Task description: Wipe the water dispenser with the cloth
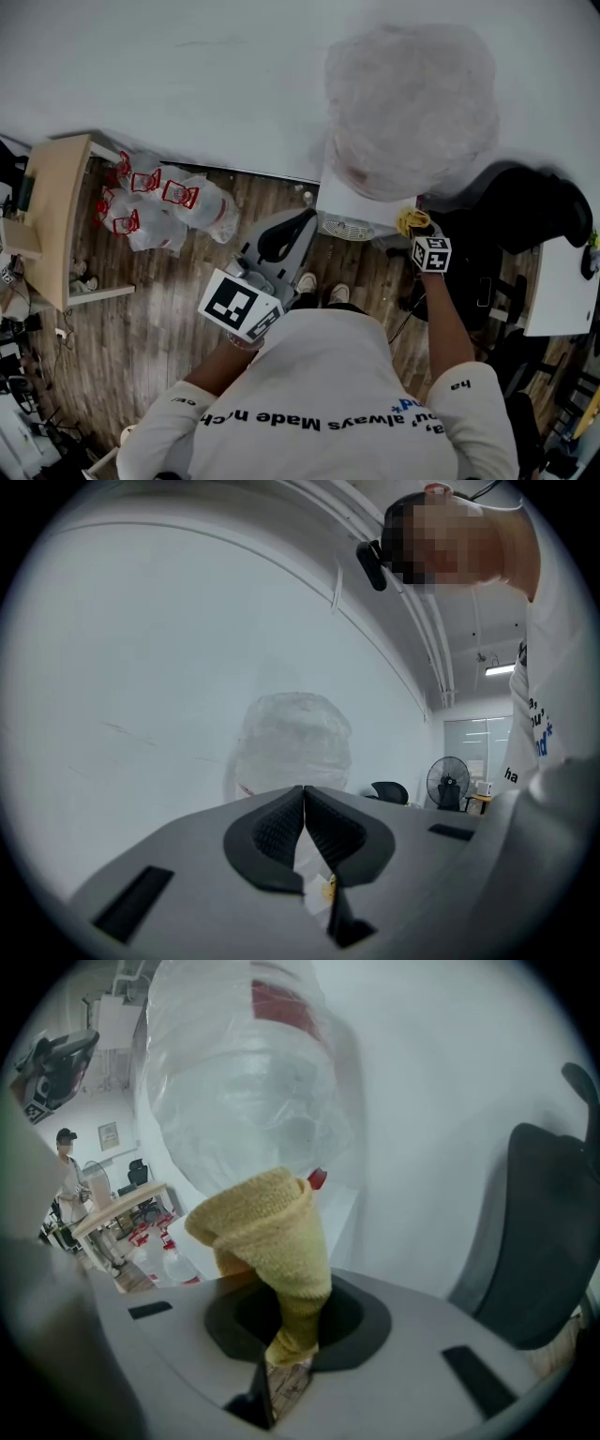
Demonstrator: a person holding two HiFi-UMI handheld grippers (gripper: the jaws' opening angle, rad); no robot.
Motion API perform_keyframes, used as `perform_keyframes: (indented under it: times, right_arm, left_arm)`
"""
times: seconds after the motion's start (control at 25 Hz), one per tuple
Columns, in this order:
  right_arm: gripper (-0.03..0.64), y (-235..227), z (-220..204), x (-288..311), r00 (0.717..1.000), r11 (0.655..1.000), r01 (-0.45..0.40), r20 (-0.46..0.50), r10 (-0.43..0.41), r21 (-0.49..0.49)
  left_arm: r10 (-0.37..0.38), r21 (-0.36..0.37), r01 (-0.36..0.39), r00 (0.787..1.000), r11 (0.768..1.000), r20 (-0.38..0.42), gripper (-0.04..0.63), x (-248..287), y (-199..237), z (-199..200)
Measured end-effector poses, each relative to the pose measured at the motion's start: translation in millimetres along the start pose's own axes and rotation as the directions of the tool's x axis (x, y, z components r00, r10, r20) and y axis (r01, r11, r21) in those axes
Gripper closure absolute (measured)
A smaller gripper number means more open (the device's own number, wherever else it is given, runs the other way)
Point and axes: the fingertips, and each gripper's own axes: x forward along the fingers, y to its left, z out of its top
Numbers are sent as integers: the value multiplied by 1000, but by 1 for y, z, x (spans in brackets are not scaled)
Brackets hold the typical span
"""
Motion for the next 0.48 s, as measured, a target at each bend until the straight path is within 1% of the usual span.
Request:
perform_keyframes:
  times: [0.32, 0.48]
  right_arm:
    - [557, 6, -8, -10, 1000, 1000, 23, 5, -23, 2]
    - [555, 4, -7, -8, 1000, 999, 28, -13, -28, 27]
  left_arm:
    - [-2, 1, 2, 1000, 1000, 3, 575, -3, -2, 2]
    - [-4, 3, 4, 1000, 1000, 8, 575, -4, -3, 3]
